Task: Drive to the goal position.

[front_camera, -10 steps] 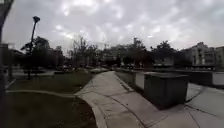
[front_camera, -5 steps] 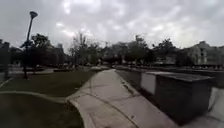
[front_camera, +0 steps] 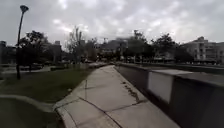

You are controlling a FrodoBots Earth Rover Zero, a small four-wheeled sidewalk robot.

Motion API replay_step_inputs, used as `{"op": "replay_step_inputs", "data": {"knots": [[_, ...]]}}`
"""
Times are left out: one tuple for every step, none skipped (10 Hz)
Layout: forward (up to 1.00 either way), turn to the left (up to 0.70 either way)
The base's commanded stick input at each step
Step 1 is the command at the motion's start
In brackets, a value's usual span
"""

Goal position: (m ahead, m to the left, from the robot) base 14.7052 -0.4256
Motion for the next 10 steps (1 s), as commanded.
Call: {"op": "replay_step_inputs", "data": {"knots": [[1.0,0.01],[1.0,0.01],[1.0,0.01],[1.0,0.01],[1.0,0.01],[1.0,0.04],[1.0,0.14],[1.0,0.23],[1.0,0.32],[1.0,0.41]]}}
